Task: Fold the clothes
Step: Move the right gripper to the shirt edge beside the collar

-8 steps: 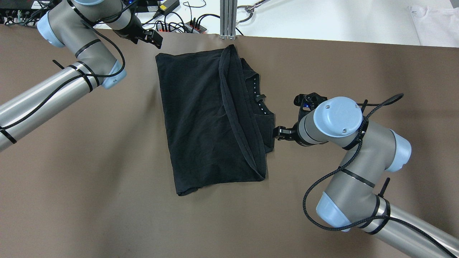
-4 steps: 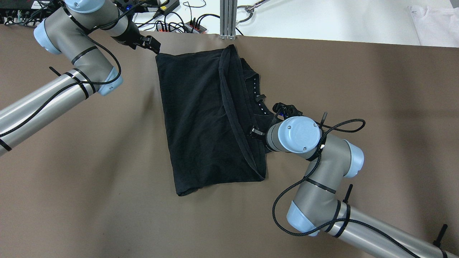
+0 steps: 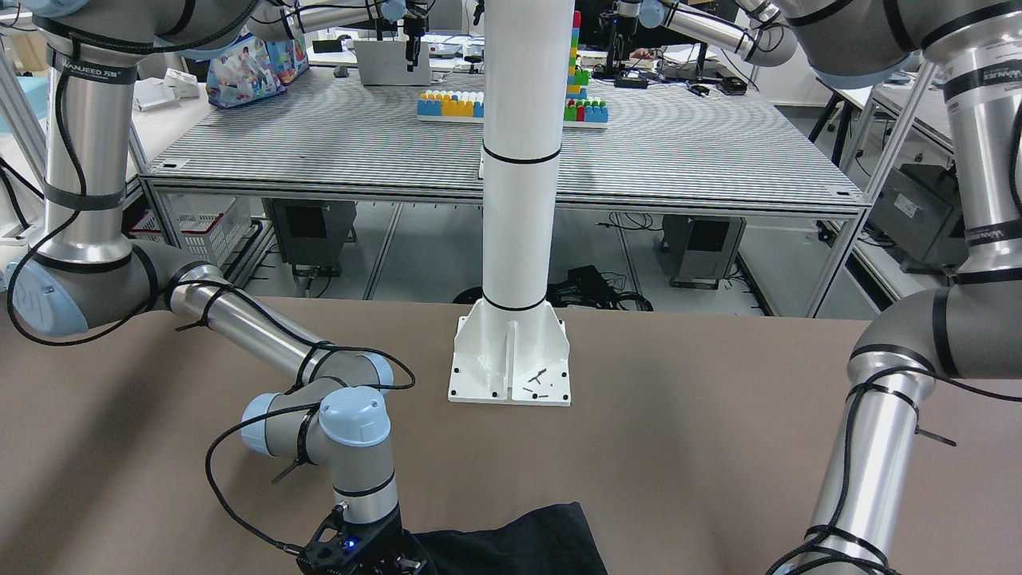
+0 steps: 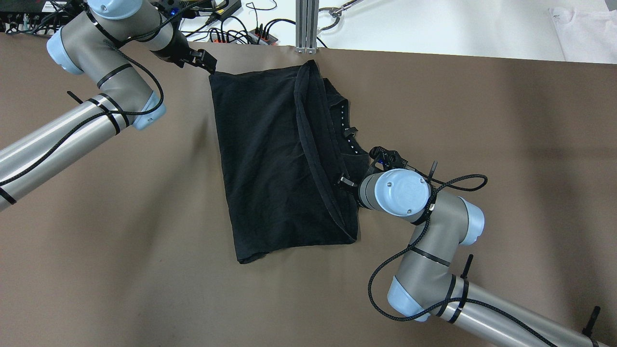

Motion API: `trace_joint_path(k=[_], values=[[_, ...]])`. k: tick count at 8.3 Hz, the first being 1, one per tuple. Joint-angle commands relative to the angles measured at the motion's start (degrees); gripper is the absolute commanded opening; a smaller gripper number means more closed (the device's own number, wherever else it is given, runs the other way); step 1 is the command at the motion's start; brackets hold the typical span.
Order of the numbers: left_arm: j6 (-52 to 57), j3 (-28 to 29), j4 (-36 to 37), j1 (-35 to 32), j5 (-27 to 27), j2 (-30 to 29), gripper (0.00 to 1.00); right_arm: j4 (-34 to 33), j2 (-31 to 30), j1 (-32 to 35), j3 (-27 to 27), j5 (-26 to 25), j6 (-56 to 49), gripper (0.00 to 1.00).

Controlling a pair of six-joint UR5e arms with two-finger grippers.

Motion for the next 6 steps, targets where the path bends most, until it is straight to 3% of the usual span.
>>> trace_joint_path(k=[1,2,3,5,6], values=[[0.07,0.00,0.05,0.01,0.00,-0.06,1.00,0.19,-0.67,-0.51,0.02,-0.19,0.30,0.90],[0.07,0.00,0.05,0.01,0.00,-0.06,1.00,0.10,-0.67,-0.52,-0.07,-0.28,0.30,0.89],[0.07,0.08,0.05,0.01,0.00,-0.06,1.00,0.10,-0.50,-1.04,-0.07,-1.41,1.43,0.74],[0.07,0.09,0.23,0.10,0.00,-0.15,1.00,0.19,-0.41,-2.01,0.10,-2.65,3.02,0.36],[0.16,0.09,0.40,0.10,0.00,-0.06,1.00,0.19,-0.49,-2.01,0.37,-2.56,3.02,0.23]])
